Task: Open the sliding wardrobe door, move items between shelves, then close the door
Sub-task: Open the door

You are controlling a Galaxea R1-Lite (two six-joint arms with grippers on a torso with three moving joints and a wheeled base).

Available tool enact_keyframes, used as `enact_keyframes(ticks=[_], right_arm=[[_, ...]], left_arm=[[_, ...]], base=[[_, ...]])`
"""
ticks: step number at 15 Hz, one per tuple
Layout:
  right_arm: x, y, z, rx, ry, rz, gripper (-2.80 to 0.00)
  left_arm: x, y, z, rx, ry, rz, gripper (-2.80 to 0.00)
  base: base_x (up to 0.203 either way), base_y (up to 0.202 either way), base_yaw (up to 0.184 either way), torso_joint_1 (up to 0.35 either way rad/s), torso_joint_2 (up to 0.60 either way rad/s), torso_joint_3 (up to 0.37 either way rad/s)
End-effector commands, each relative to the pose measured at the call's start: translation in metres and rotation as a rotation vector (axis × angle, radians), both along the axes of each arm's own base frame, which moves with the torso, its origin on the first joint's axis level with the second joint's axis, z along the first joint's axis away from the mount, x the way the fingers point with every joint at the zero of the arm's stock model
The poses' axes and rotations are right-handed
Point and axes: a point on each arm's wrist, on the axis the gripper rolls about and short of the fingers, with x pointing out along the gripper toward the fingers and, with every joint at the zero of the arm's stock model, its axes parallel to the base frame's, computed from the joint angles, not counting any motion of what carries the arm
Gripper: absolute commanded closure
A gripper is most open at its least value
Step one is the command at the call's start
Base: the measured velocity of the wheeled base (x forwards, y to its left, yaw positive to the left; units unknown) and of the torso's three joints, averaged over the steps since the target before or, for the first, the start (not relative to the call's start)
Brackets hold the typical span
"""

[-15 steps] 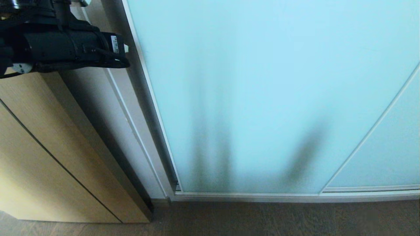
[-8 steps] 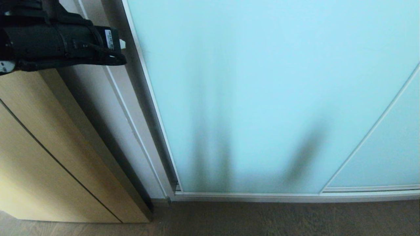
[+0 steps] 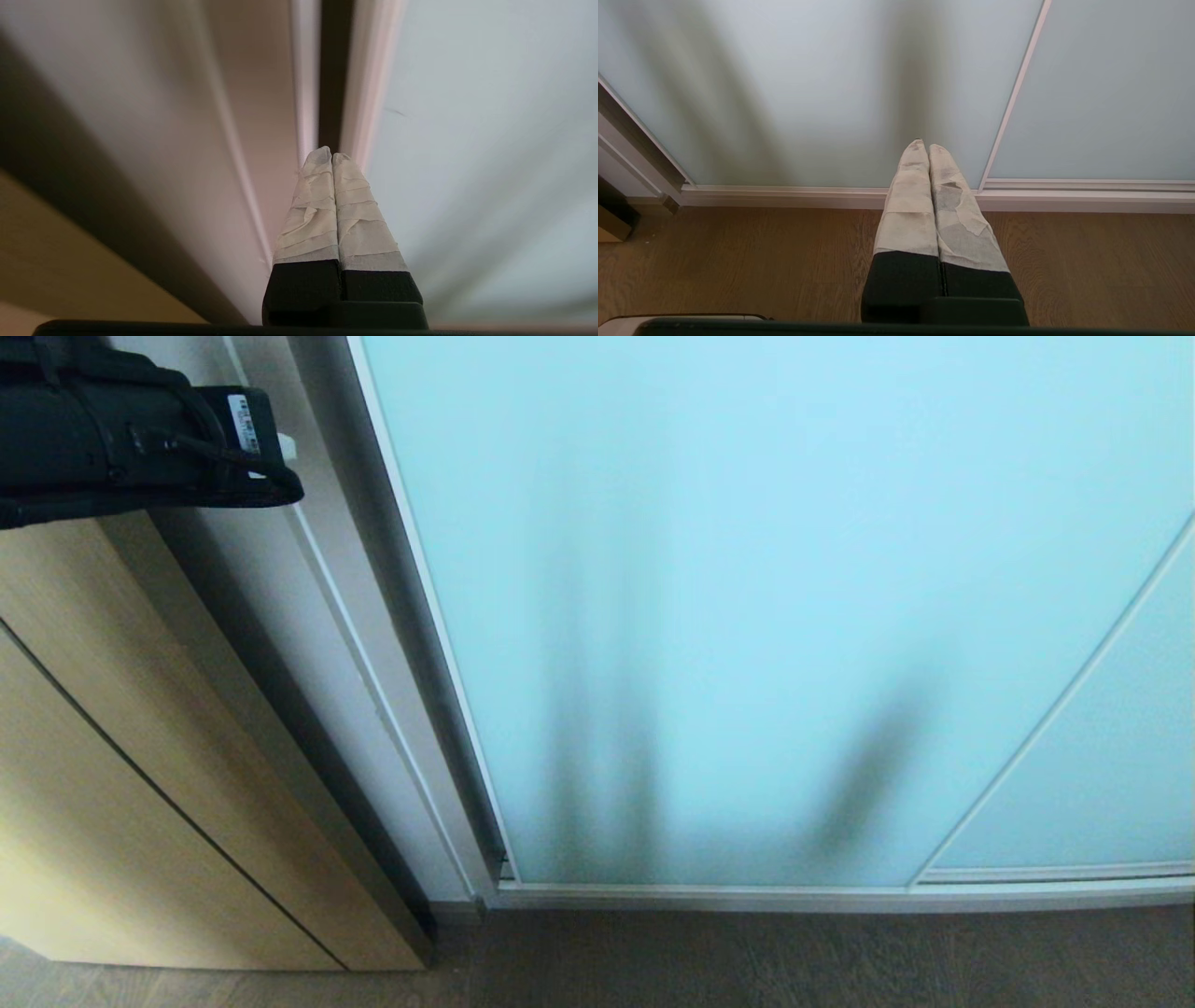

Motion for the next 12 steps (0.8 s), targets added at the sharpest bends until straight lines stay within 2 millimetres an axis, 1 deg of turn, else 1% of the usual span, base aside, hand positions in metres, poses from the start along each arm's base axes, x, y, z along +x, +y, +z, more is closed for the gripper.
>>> enact_keyframes(ticks=[1, 5, 7, 11, 12], right_arm=[[0.000, 0.000, 0.000, 0.000, -0.001, 0.000, 0.00], [0.000, 0.000, 0.000, 0.000, -0.002, -0.001, 0.00], [0.000, 0.000, 0.000, 0.000, -0.002, 0.001, 0.00], [0.000, 0.000, 0.000, 0.000, -0.002, 0.000, 0.00], [0.000, 0.000, 0.000, 0.000, -0.001, -0.001, 0.00]], left_arm=[[0.003, 0.001, 0.002, -0.001, -0.008, 0.022, 0.00], [0.014, 0.000, -0.003, 0.013, 0.033, 0.070, 0.00], [0.026, -0.002, -0.011, 0.011, 0.064, 0.070, 0.00], [0.042, -0.005, -0.027, -0.011, 0.118, 0.074, 0.00], [0.043, -0.005, -0.028, -0.010, 0.121, 0.074, 0.00]], base=[[0.000, 0.000, 0.000, 0.000, 0.00, 0.000], [0.000, 0.000, 0.000, 0.000, 0.00, 0.000], [0.000, 0.000, 0.000, 0.000, 0.00, 0.000], [0.000, 0.000, 0.000, 0.000, 0.00, 0.000], [0.000, 0.000, 0.000, 0.000, 0.00, 0.000]])
